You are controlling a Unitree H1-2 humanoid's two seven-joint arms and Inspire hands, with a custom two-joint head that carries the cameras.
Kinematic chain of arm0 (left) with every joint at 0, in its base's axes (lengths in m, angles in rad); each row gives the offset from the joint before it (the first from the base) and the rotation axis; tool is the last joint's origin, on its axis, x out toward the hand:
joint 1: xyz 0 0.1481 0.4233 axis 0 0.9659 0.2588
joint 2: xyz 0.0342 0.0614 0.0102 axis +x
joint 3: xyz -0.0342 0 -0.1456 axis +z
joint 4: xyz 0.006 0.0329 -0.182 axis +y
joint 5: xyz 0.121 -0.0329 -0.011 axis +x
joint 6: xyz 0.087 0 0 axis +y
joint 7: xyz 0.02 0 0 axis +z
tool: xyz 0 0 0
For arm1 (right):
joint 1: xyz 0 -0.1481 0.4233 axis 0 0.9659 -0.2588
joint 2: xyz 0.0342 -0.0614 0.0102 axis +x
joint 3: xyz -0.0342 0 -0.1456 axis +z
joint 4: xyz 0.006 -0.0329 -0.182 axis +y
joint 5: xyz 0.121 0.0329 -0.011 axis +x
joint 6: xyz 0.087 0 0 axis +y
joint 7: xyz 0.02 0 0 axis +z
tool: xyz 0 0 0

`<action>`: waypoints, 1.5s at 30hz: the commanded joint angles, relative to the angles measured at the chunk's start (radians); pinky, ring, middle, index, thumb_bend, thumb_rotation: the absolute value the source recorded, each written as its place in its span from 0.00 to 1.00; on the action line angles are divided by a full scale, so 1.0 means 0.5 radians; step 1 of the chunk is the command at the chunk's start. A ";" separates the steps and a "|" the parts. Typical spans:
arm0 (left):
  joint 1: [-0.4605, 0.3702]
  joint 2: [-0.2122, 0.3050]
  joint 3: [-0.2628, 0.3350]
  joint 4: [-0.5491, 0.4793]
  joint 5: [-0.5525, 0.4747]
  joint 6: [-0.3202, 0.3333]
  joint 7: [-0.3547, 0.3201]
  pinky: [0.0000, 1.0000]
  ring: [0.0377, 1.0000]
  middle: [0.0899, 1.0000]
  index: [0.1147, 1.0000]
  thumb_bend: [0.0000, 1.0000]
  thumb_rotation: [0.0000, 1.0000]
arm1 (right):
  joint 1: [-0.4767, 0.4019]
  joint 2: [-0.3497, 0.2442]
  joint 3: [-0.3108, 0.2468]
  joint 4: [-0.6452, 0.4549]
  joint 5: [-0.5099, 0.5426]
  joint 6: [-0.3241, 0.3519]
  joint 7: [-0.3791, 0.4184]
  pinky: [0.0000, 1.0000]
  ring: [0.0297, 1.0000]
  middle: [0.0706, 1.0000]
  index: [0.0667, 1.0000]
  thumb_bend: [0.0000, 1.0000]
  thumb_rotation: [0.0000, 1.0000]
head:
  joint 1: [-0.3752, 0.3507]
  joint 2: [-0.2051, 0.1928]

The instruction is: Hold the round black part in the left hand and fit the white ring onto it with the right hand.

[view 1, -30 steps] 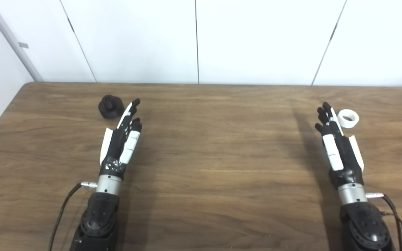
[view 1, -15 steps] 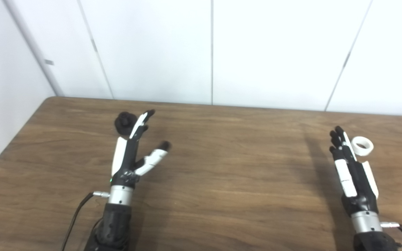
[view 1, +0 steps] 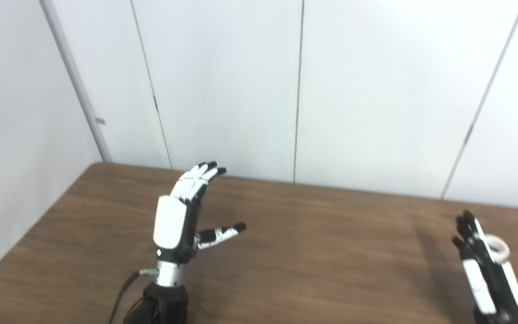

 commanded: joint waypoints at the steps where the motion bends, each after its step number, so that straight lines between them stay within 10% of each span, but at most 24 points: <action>1: 0.111 0.030 -0.031 0.165 0.087 0.049 0.113 0.90 0.92 0.90 0.82 0.90 0.23 | 0.144 0.018 0.010 0.219 -0.008 -0.061 -0.007 0.95 0.99 0.97 0.97 0.46 0.92 | 0.002 -0.006; 9: -0.007 0.102 0.034 0.283 0.103 0.260 0.148 0.99 0.97 0.95 0.91 0.93 0.34 | 0.158 0.025 0.015 0.192 -0.045 -0.039 -0.026 0.94 0.98 0.97 0.97 0.47 0.94 | 0.028 -0.001; 23: -0.110 0.189 0.281 0.388 -0.459 0.410 -0.412 1.00 1.00 1.00 1.00 1.00 0.38 | 0.173 0.011 0.011 0.171 -0.047 -0.027 -0.006 0.98 0.99 0.98 0.98 0.46 0.95 | 0.082 0.008; 45: -0.125 0.509 0.305 0.197 -0.896 0.827 -1.514 0.99 1.00 1.00 0.95 1.00 0.39 | 0.207 0.033 0.010 0.054 -0.035 0.039 -0.013 0.97 0.99 0.97 0.98 0.46 0.92 | 0.081 0.093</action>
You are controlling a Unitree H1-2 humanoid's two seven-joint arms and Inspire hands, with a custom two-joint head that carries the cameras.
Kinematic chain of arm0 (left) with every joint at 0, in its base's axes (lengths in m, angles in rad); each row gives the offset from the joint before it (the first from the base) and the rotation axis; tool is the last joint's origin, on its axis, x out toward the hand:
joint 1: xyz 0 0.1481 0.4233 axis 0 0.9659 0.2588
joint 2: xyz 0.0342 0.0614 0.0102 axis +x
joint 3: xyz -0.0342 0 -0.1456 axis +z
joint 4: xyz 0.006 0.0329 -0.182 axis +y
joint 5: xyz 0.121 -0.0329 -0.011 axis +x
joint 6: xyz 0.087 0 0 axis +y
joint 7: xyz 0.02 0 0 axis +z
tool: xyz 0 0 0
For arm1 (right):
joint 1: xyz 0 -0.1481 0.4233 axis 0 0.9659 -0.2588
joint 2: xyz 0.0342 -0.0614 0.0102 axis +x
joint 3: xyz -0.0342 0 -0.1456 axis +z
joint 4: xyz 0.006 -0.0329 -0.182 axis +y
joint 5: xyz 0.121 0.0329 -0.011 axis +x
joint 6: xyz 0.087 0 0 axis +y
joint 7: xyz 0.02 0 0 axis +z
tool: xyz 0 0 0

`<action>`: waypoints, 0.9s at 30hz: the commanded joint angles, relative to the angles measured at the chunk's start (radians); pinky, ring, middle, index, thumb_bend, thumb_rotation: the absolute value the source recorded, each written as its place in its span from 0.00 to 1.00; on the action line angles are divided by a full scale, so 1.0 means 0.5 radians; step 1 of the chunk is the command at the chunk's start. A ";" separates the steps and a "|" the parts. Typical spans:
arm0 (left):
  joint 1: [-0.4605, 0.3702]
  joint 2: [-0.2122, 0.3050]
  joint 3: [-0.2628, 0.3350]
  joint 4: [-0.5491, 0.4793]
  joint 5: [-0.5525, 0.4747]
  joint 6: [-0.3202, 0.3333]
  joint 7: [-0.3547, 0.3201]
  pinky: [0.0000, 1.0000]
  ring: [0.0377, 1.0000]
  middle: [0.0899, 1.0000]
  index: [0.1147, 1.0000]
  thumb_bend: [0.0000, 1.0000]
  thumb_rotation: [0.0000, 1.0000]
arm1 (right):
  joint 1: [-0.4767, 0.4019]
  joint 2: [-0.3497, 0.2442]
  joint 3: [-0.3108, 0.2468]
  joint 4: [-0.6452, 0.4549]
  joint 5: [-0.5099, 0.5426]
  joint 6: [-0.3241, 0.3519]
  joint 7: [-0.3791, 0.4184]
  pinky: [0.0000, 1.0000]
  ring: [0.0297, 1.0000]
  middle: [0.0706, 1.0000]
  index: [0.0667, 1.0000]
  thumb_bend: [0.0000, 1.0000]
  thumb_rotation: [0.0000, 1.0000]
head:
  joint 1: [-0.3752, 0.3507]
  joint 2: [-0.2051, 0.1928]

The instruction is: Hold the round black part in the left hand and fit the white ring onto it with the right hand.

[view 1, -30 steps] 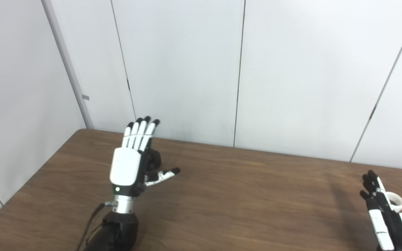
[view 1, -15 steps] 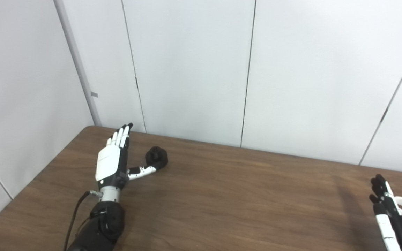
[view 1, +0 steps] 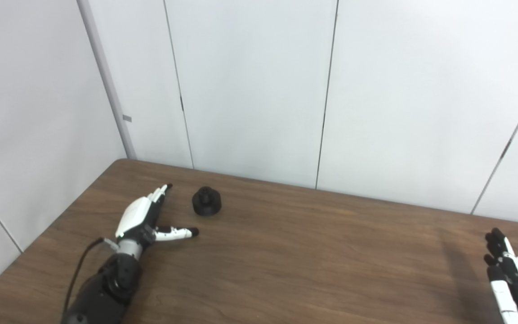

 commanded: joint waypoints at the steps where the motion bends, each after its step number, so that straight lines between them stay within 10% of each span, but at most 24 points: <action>1: -0.033 0.078 0.005 -0.031 -0.038 0.027 -0.080 0.99 1.00 1.00 0.94 1.00 0.40 | 0.180 0.053 0.016 0.108 0.013 -0.001 -0.013 0.97 0.99 0.97 0.98 0.47 0.92 | 0.001 0.004; 27: -0.249 0.082 -0.126 0.250 0.000 -0.096 -0.122 1.00 1.00 0.95 0.71 1.00 0.31 | 0.217 0.089 0.036 0.002 -0.007 0.072 -0.015 0.94 0.98 0.97 0.97 0.46 0.90 | -0.055 0.048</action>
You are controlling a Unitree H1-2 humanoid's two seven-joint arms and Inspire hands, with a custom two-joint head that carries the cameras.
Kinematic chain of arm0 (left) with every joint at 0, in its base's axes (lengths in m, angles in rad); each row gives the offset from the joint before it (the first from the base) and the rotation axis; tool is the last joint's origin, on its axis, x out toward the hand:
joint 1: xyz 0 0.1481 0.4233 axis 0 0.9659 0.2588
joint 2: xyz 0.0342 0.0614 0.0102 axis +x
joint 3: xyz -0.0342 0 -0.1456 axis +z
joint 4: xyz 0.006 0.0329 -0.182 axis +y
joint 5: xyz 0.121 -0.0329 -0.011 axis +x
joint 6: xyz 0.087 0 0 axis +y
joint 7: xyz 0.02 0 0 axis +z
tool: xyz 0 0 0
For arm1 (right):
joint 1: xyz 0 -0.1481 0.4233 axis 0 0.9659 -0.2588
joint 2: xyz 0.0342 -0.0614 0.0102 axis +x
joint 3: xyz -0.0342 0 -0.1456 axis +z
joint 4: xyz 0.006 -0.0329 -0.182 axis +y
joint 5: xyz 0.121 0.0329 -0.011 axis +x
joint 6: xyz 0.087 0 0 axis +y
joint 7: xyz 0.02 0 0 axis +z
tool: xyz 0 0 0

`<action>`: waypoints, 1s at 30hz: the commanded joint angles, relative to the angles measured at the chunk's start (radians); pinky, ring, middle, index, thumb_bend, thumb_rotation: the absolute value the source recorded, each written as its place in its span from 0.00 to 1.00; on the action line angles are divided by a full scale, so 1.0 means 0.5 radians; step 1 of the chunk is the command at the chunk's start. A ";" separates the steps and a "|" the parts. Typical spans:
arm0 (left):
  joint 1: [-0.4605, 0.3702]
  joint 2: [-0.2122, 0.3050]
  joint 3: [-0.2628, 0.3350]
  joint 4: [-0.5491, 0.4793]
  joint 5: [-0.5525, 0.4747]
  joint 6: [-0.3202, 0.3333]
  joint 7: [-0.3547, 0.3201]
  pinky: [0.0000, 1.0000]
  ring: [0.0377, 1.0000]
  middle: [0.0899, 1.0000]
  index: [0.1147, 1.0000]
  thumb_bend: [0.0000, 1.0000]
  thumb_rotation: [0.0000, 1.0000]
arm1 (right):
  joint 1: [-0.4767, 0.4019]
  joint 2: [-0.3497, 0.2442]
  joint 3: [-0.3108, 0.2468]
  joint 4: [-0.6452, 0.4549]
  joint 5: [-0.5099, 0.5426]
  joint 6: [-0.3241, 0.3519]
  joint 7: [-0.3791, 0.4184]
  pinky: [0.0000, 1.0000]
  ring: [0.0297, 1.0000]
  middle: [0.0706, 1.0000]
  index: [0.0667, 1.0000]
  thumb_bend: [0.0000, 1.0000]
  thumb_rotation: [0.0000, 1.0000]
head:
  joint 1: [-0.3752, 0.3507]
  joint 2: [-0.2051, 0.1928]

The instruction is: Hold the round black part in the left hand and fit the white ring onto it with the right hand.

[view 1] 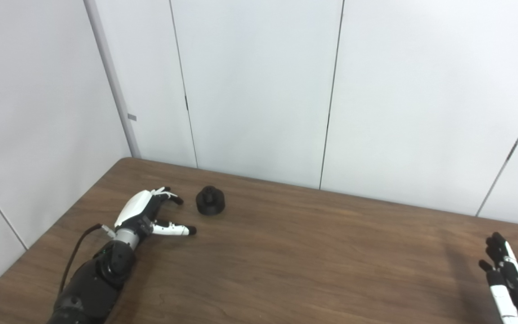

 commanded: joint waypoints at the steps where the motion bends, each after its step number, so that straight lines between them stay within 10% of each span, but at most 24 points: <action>1: -0.109 0.013 -0.036 0.049 0.030 -0.003 -0.008 1.00 1.00 0.96 0.71 1.00 0.32 | 0.173 0.087 0.035 0.057 0.018 0.038 -0.013 0.95 0.98 0.97 0.97 0.47 0.90 | -0.006 0.006; 30: -0.377 -0.086 -0.243 0.392 0.009 -0.120 0.005 1.00 1.00 0.96 0.73 1.00 0.33 | 0.216 0.109 0.049 -0.033 0.023 0.053 -0.005 0.95 0.99 0.98 0.99 0.47 0.91 | -0.058 0.039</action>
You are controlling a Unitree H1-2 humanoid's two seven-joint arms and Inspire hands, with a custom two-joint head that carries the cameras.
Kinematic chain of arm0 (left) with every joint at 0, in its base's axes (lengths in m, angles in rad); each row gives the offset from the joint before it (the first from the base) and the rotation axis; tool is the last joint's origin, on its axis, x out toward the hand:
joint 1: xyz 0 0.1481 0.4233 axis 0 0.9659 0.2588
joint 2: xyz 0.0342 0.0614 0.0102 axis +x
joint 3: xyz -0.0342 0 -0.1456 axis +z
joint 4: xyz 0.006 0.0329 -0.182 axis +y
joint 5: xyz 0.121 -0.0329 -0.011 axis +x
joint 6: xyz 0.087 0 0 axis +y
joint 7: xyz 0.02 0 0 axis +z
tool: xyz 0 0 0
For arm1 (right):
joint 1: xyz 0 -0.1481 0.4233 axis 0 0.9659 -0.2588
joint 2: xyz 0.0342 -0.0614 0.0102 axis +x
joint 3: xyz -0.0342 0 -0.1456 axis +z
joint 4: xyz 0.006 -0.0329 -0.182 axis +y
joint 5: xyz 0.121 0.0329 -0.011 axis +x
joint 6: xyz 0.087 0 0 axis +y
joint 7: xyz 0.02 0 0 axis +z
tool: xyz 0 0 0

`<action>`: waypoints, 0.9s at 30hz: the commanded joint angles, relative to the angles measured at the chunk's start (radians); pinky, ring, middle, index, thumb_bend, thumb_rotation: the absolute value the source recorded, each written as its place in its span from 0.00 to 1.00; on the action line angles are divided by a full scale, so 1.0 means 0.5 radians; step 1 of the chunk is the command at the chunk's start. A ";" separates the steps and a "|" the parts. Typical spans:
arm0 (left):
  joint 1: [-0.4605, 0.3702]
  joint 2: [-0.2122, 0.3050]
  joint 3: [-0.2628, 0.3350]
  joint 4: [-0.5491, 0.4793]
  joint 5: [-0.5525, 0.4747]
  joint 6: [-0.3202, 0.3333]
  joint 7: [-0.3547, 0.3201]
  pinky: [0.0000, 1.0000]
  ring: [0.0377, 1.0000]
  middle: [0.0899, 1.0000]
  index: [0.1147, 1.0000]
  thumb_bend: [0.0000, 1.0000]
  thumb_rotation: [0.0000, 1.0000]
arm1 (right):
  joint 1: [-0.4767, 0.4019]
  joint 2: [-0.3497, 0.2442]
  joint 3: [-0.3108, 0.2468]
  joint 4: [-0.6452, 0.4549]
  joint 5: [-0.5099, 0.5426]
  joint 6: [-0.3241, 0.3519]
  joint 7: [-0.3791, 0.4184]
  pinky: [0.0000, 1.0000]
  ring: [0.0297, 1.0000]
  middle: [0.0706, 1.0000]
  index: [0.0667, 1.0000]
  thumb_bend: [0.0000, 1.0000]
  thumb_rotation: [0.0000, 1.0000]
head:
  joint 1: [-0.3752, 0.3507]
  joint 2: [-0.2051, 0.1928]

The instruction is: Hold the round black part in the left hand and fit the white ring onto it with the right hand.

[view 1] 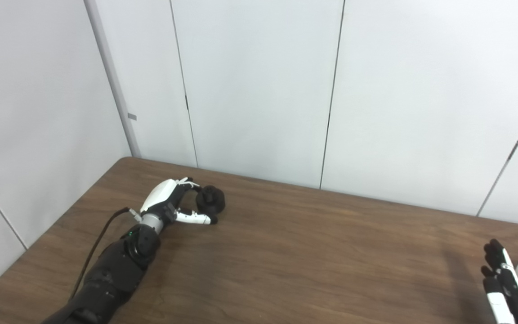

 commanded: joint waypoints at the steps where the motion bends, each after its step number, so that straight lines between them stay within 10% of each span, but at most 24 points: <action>1: -0.067 -0.005 -0.024 0.034 0.012 -0.027 -0.031 1.00 1.00 0.96 0.73 1.00 0.33 | 0.136 0.066 0.035 0.084 0.013 -0.019 -0.009 0.94 0.99 0.98 0.99 0.47 0.91 | 0.004 0.005; 13: -0.085 0.000 -0.030 0.061 0.013 -0.108 0.023 1.00 1.00 0.93 0.68 1.00 0.29 | 0.149 0.080 0.031 0.048 -0.009 0.004 -0.024 0.94 0.98 0.98 0.99 0.50 0.92 | 0.000 0.019; 16: -0.094 -0.002 -0.039 0.097 0.048 -0.189 0.122 1.00 0.97 0.88 0.55 0.90 0.17 | 0.154 0.086 0.027 0.032 0.012 0.011 -0.014 0.95 0.99 0.98 0.99 0.49 0.91 | 0.001 0.025; 19: -0.111 0.005 -0.073 0.171 0.106 -0.319 0.264 1.00 0.93 0.76 0.43 0.56 0.06 | 0.155 0.090 0.026 0.027 0.013 0.004 -0.016 0.97 0.99 0.98 0.99 0.50 0.91 | 0.007 0.030; 27: -0.117 0.014 -0.097 0.198 0.124 -0.435 0.322 1.00 0.90 0.69 0.41 0.52 0.05 | 0.163 0.106 0.027 -0.012 0.031 0.030 -0.013 0.97 0.99 0.97 0.98 0.52 0.90 | 0.003 0.040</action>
